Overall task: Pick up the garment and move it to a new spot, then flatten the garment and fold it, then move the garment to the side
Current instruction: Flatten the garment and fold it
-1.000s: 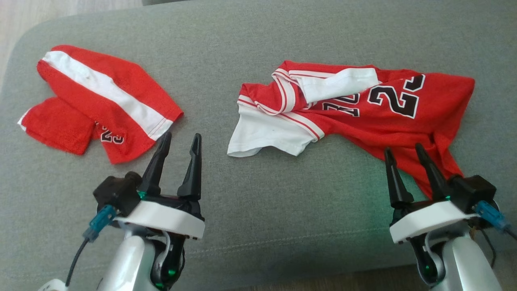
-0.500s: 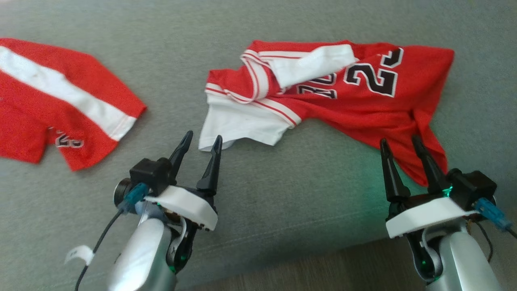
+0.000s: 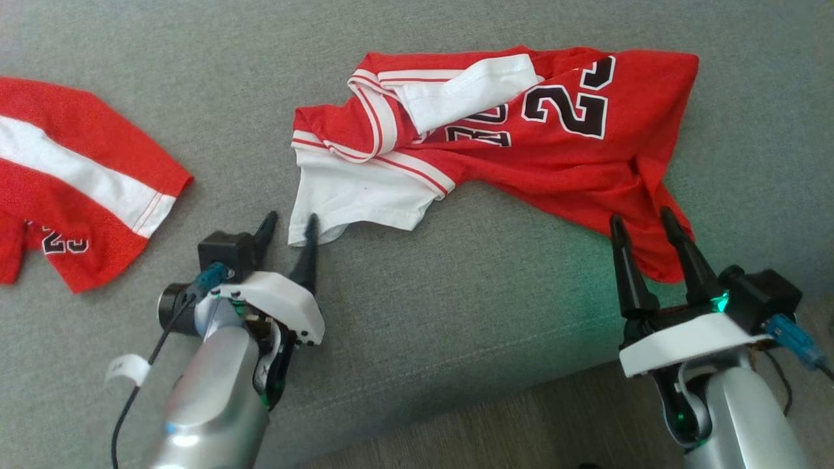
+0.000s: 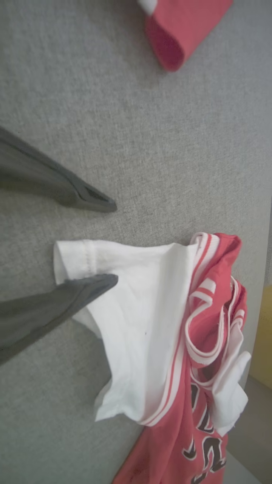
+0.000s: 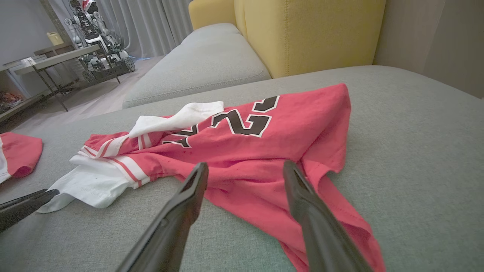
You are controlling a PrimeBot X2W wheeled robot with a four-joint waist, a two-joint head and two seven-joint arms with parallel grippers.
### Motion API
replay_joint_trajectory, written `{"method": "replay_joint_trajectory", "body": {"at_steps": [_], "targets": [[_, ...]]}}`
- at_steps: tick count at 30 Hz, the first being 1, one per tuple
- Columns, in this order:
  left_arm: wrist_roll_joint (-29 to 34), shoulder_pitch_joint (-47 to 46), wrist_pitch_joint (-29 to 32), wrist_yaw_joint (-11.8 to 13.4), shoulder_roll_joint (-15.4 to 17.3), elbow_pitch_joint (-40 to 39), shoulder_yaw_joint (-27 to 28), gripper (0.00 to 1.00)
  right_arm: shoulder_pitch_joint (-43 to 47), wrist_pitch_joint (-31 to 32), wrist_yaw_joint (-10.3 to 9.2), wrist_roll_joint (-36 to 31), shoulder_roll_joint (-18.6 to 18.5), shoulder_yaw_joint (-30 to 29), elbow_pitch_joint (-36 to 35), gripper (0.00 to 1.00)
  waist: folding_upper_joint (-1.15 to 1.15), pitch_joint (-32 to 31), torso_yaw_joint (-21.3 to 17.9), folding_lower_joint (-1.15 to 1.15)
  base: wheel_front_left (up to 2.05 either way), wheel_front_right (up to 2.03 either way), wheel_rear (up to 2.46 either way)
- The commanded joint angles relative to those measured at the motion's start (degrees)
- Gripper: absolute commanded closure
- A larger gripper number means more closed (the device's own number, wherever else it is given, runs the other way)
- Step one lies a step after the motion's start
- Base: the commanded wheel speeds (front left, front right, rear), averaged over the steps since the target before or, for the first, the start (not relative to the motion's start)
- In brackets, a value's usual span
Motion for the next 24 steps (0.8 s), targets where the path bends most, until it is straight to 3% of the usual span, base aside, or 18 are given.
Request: {"method": "replay_joint_trajectory", "body": {"at_steps": [1,10,17,24], "targets": [[-0.05,-0.91,0.51,-1.05,0.72,0.76,0.62,1.00,-1.34,-0.83,-0.01,-0.06,-0.61,0.35,-1.10,0.00,0.00,-0.09,-0.06,0.00,0.00,0.00,0.00],[-3.38,-1.22,-0.35,-2.50,0.64,-1.44,2.67,1.00,-1.54,-0.95,-0.01,-1.40,-0.61,-5.29,2.39,0.00,0.00,-0.95,1.54,0.00,0.00,0.00,0.00],[-4.00,1.08,-0.52,-1.24,0.62,-14.61,9.36,1.00,-2.13,-0.52,-0.01,-2.01,-0.61,-9.29,7.42,0.00,0.00,-1.23,3.42,0.00,0.00,0.00,0.00],[-2.68,4.57,-0.54,-2.22,0.55,-22.56,11.30,1.00,-3.58,-0.72,-0.01,-0.41,-0.61,-10.18,13.11,0.00,0.00,-1.18,4.53,0.00,0.00,0.00,0.00]]}}
